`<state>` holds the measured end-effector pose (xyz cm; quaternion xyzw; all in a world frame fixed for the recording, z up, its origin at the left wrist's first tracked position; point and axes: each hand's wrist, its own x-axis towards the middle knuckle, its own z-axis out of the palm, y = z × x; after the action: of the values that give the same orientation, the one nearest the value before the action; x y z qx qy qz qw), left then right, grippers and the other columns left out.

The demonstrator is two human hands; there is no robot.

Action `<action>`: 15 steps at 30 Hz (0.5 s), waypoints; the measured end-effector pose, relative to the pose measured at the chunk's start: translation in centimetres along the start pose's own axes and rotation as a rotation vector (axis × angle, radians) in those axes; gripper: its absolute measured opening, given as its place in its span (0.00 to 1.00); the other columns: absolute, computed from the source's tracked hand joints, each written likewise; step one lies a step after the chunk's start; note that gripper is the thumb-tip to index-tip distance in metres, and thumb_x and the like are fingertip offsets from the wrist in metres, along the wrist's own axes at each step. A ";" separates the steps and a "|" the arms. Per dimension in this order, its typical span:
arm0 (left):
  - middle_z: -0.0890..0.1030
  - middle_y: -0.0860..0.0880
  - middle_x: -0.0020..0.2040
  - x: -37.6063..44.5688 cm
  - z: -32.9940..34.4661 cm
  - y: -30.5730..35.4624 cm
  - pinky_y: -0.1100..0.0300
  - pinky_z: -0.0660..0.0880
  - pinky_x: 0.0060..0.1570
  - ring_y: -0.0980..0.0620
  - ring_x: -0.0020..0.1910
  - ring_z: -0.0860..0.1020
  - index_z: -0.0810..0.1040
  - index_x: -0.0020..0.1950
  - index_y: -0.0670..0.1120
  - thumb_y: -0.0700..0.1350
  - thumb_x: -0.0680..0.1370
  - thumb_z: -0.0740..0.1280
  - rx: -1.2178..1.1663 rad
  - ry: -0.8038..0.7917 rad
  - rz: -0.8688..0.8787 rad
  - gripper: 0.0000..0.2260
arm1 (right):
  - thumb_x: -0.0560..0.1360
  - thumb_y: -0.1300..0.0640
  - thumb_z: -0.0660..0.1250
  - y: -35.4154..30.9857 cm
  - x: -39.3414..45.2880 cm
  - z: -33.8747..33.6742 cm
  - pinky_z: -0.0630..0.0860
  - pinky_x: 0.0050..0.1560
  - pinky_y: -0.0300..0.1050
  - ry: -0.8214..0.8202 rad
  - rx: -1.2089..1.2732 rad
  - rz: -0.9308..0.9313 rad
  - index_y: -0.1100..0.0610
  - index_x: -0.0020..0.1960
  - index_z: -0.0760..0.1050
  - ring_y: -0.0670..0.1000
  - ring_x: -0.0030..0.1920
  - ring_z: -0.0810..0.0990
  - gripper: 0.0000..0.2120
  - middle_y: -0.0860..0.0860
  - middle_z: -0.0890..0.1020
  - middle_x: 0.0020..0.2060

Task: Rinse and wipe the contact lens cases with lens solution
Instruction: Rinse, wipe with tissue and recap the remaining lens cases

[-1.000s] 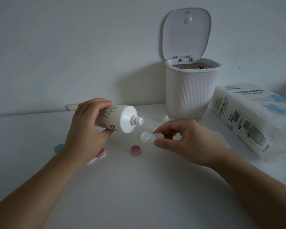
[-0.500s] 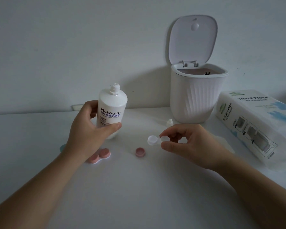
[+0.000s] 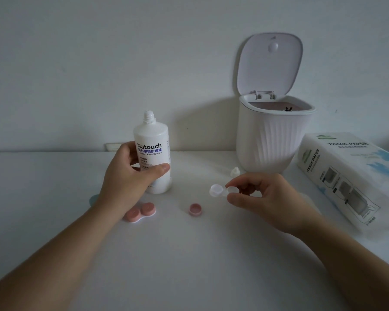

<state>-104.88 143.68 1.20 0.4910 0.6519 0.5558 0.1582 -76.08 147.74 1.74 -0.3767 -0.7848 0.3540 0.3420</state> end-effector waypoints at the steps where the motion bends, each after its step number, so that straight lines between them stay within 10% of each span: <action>1: 0.82 0.66 0.52 0.0 0.0 0.0 0.62 0.73 0.43 0.66 0.46 0.81 0.73 0.60 0.62 0.55 0.65 0.80 -0.012 -0.005 -0.001 0.27 | 0.70 0.51 0.76 0.0 0.0 0.0 0.72 0.42 0.31 -0.002 -0.001 0.000 0.41 0.47 0.83 0.42 0.38 0.79 0.08 0.47 0.83 0.38; 6: 0.72 0.62 0.67 -0.6 0.1 0.5 0.60 0.71 0.58 0.57 0.63 0.74 0.67 0.71 0.58 0.52 0.66 0.82 0.041 0.153 0.147 0.38 | 0.70 0.51 0.77 0.0 0.0 -0.1 0.74 0.44 0.34 0.007 0.004 -0.001 0.44 0.46 0.85 0.47 0.40 0.81 0.06 0.49 0.84 0.38; 10: 0.71 0.56 0.60 -2.3 0.2 1.8 0.66 0.70 0.54 0.51 0.54 0.73 0.72 0.65 0.52 0.50 0.68 0.78 0.099 0.280 0.451 0.28 | 0.70 0.52 0.77 -0.1 0.0 -0.1 0.75 0.46 0.38 -0.003 0.005 -0.014 0.46 0.47 0.85 0.48 0.40 0.81 0.06 0.50 0.84 0.39; 15: 0.80 0.56 0.50 -4.1 1.8 2.5 0.56 0.73 0.48 0.51 0.47 0.76 0.78 0.60 0.56 0.58 0.71 0.72 0.047 -0.193 0.498 0.18 | 0.70 0.52 0.77 -0.3 -0.1 -0.1 0.74 0.46 0.34 -0.019 0.006 -0.033 0.46 0.48 0.85 0.43 0.39 0.80 0.07 0.45 0.84 0.38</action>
<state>-100.41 141.11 1.42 0.6906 0.5056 0.5129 0.0666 -76.08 147.51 1.99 -0.3594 -0.7929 0.3543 0.3415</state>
